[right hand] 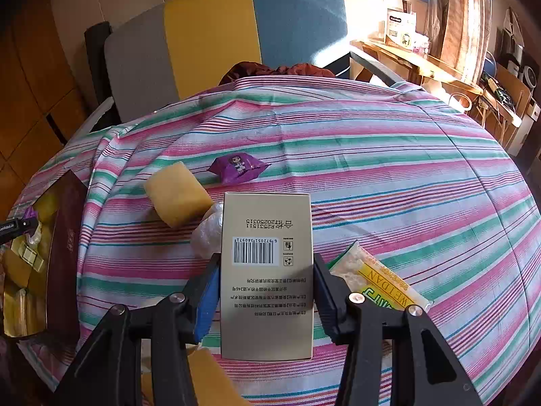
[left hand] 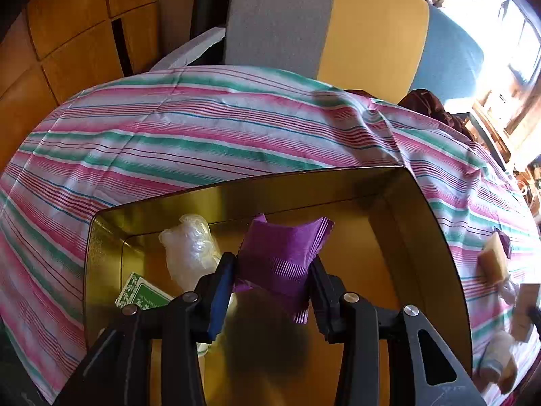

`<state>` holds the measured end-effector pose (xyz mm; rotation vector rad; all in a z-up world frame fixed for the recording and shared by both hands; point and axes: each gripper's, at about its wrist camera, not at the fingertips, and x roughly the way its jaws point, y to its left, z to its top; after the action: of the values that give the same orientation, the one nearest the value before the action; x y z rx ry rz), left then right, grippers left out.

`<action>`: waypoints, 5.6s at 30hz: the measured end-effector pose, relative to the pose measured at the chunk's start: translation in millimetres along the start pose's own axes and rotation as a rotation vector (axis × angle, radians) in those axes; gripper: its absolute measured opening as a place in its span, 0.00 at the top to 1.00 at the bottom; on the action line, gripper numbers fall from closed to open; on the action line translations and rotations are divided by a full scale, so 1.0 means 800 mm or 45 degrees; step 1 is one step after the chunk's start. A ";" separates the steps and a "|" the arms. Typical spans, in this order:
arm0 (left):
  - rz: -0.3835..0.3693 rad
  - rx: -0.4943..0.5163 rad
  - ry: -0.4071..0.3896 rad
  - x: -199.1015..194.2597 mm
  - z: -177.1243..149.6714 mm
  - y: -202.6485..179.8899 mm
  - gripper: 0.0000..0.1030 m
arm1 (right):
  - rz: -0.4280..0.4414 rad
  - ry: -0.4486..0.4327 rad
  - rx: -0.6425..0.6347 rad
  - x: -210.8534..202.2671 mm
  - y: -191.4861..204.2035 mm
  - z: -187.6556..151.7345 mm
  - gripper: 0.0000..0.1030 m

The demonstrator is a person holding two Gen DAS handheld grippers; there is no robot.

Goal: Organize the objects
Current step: 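Lower the purple pad into the gold tray and open the left gripper while the right holds the box, then carry the white barcode box toward the gold tray with the right gripper, then lower the white box into the tray and open the right gripper, then withdraw the right gripper to the cloth while the left gripper grasps the yellow sponge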

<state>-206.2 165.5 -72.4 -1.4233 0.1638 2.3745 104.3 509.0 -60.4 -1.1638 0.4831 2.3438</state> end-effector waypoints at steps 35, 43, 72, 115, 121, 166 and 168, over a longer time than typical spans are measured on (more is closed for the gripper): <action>0.018 0.035 -0.318 -0.170 -0.131 -0.008 0.34 | -0.041 -0.056 0.034 -0.015 -0.003 0.000 0.51; 0.038 0.042 -0.341 -0.186 -0.151 0.008 0.34 | 0.057 -0.071 0.071 -0.036 0.016 0.008 0.51; 0.006 -0.066 -0.366 -0.194 -0.184 0.076 0.34 | 0.417 0.162 -0.463 -0.007 0.381 0.013 0.51; 0.023 -0.105 -0.382 -0.203 -0.190 0.095 0.32 | 0.378 0.146 -0.380 0.037 0.407 0.029 0.38; 0.025 -0.070 -0.389 -0.211 -0.195 0.084 0.31 | 0.372 0.083 -0.394 0.002 0.365 0.017 0.38; -0.379 0.476 -0.094 -0.138 -0.110 -0.254 0.27 | 0.019 -0.176 0.756 -0.070 -0.130 -0.021 0.35; -0.407 0.447 -0.042 -0.123 -0.099 -0.268 0.23 | 0.022 -0.190 0.785 -0.074 -0.137 -0.022 0.35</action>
<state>-20.2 317.2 -6.8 -1.1483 0.3033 1.9913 208.1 575.3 -33.7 -0.6887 1.0647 2.0425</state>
